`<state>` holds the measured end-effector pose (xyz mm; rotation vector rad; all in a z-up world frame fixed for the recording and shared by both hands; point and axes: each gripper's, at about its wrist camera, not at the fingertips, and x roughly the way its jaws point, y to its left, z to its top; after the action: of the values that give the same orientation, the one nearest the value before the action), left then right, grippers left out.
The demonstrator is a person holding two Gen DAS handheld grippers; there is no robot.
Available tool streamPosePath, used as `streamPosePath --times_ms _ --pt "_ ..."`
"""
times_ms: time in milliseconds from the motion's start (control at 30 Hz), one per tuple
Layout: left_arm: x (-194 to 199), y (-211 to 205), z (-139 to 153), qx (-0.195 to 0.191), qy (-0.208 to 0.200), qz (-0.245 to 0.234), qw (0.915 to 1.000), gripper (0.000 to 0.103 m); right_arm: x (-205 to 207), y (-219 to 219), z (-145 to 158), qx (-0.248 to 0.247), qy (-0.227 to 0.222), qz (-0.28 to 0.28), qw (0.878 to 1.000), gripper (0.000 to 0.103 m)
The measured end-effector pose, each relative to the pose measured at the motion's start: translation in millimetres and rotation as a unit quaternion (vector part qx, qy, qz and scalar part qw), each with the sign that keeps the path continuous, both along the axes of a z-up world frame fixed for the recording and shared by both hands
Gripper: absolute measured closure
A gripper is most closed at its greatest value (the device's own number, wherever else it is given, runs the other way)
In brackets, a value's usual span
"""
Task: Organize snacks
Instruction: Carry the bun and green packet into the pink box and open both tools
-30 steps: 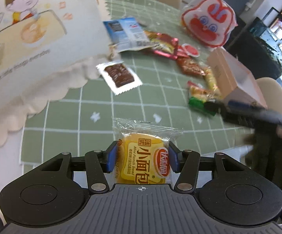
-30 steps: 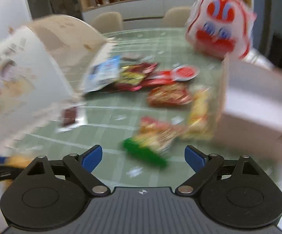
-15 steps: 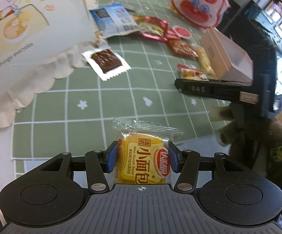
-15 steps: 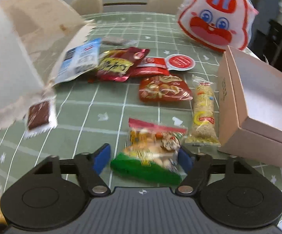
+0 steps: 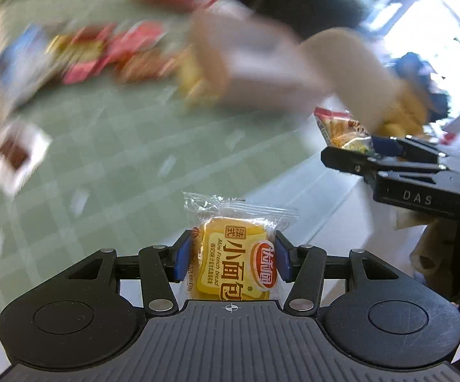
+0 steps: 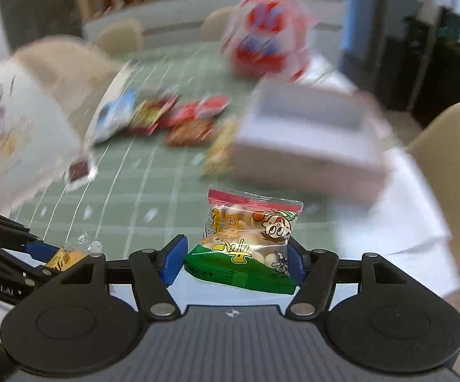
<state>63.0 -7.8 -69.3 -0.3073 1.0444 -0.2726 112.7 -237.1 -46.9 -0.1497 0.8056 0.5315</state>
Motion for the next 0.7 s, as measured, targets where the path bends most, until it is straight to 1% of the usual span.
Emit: streamPosePath --times_ms 100,167,233,267,333,367,433,500,533,567,633,700 --pt "35.3 -12.6 49.7 0.005 -0.084 -0.017 0.9963 0.046 14.7 -25.8 50.1 0.021 -0.072 -0.039 0.996 0.038" --pt "67.6 -19.9 76.6 0.006 -0.14 -0.005 0.9901 0.046 33.3 -39.6 79.7 0.04 -0.106 -0.063 0.992 0.038" --pt "104.1 -27.5 91.3 0.003 -0.179 0.019 0.9836 0.046 53.9 -51.0 102.9 0.053 -0.139 -0.077 0.986 0.038" --pt "123.6 -32.1 93.9 -0.002 -0.183 0.028 0.9826 0.046 63.1 -55.1 109.7 0.054 -0.155 -0.081 0.983 0.038" --pt "168.3 -41.8 89.4 -0.024 -0.175 0.047 0.9832 0.046 83.0 -60.5 118.4 0.052 -0.175 -0.084 0.98 0.038" --pt "189.3 -48.1 83.4 -0.028 -0.168 0.052 0.9839 0.046 95.0 -63.2 119.6 0.053 -0.175 -0.084 0.98 0.038" --pt "225.5 -63.6 63.2 -0.007 -0.144 0.065 0.9873 0.046 116.1 -67.7 115.6 0.055 -0.164 -0.08 0.982 0.038" --pt "254.9 -77.8 33.4 0.006 -0.109 0.069 0.9916 0.046 133.0 -72.2 104.7 0.044 -0.158 -0.078 0.983 0.038" --pt "263.7 -82.8 17.7 0.011 -0.09 0.067 0.9936 0.046 138.4 -74.9 99.0 0.039 -0.154 -0.076 0.984 0.038" --pt "271.6 -90.0 -1.5 0.018 -0.061 0.065 0.9959 0.046 146.9 -77.9 90.2 0.035 -0.145 -0.074 0.986 0.038" --pt "273.4 -97.8 -33.7 0.034 -0.012 0.051 0.9981 0.046 161.8 -80.4 72.2 0.033 -0.126 -0.066 0.989 0.038" --pt "269.8 -106.9 -54.1 0.051 0.012 0.05 0.9974 0.046 170.7 -83.2 55.1 0.026 -0.106 -0.067 0.992 0.038"
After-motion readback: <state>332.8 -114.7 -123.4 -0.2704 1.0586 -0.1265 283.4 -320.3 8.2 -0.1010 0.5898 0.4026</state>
